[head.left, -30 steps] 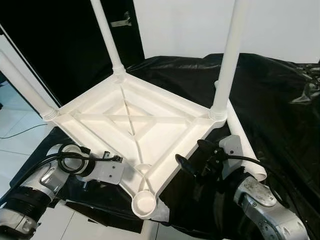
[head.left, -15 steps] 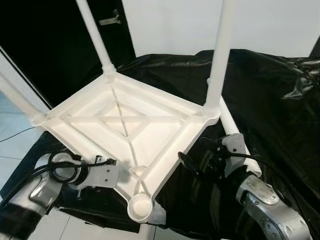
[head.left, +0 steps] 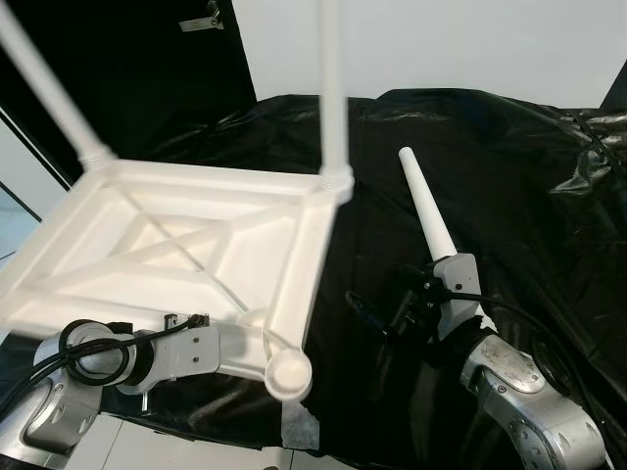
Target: Building children table
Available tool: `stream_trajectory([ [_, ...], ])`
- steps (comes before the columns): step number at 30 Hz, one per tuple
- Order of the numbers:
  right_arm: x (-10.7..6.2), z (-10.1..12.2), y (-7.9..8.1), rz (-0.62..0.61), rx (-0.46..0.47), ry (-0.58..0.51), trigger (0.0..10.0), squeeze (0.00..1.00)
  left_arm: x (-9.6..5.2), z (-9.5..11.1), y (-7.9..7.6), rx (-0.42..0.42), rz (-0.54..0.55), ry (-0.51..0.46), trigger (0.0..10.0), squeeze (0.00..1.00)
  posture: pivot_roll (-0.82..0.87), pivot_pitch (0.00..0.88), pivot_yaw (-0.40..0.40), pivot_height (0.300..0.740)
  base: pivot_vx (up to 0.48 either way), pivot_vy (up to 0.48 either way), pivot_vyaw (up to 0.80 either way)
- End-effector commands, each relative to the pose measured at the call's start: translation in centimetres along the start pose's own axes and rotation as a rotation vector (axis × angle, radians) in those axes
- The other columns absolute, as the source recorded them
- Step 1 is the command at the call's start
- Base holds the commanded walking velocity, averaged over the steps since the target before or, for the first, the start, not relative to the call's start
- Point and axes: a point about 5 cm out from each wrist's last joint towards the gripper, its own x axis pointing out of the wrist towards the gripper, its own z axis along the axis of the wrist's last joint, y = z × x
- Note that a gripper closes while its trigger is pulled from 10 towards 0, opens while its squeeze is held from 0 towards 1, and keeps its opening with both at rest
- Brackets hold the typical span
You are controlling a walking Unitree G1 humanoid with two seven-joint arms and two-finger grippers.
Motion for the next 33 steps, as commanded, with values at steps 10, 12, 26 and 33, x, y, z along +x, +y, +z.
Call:
stream_trajectory([
  [10,0.6,-0.3,-0.2,-0.057,0.010,-0.004,10.0,0.00,1.7,4.3,-0.8,-0.015,0.075,-0.194,10.0,1.00,0.04,0.048,0.063,0.740,0.000,0.000,0.00],
  [12,0.8,-0.2,-0.5,-0.105,0.015,-0.015,10.0,0.00,1.6,5.1,-0.6,-0.007,0.084,-0.243,10.0,0.00,0.04,0.043,0.070,0.740,0.000,0.000,0.00],
  [26,1.4,0.4,-3.0,-0.372,0.053,-0.059,10.0,0.00,-0.5,7.3,1.6,-0.102,0.140,-0.464,10.0,0.00,0.03,0.029,0.078,0.740,0.000,0.000,0.00],
  [33,1.5,1.1,-5.3,-0.526,0.075,-0.052,10.0,0.00,-0.7,9.3,3.2,-0.194,0.273,-0.625,10.0,0.00,0.02,0.012,0.066,0.740,0.000,0.000,0.00],
])
